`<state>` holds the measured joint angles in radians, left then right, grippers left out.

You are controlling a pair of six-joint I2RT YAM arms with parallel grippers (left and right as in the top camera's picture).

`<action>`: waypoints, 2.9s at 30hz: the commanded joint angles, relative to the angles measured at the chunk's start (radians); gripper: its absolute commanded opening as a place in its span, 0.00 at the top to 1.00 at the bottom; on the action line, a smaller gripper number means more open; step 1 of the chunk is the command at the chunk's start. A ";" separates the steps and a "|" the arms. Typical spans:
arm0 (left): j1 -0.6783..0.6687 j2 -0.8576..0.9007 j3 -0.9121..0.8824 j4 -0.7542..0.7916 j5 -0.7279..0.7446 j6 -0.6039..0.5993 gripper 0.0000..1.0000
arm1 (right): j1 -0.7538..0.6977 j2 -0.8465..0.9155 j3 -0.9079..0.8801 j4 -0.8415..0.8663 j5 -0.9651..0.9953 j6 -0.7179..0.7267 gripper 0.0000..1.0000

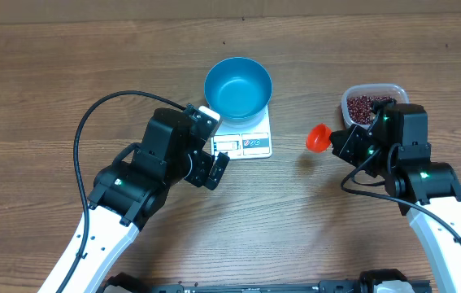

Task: Scoop item into bowl and weigh 150g on scale
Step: 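Move the right gripper with the red scoop over the bean tub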

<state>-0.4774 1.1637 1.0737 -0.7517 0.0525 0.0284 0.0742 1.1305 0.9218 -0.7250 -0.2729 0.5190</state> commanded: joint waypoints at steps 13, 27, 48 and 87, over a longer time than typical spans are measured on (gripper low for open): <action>-0.003 0.006 0.024 0.004 0.016 -0.010 0.00 | 0.003 0.006 0.193 -0.111 0.059 -0.120 0.96; -0.003 0.006 0.024 0.004 0.016 -0.010 0.00 | 0.003 0.146 0.323 -0.267 0.135 -0.161 0.96; -0.003 0.006 0.024 0.004 0.016 -0.010 0.00 | -0.038 0.308 0.654 -0.502 0.238 -0.225 0.96; -0.003 0.006 0.024 0.003 0.016 -0.010 0.01 | -0.260 0.674 0.650 -0.229 0.300 -0.686 0.96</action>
<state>-0.4774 1.1637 1.0737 -0.7513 0.0528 0.0284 -0.1818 1.7844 1.5467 -0.9741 -0.0021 -0.1432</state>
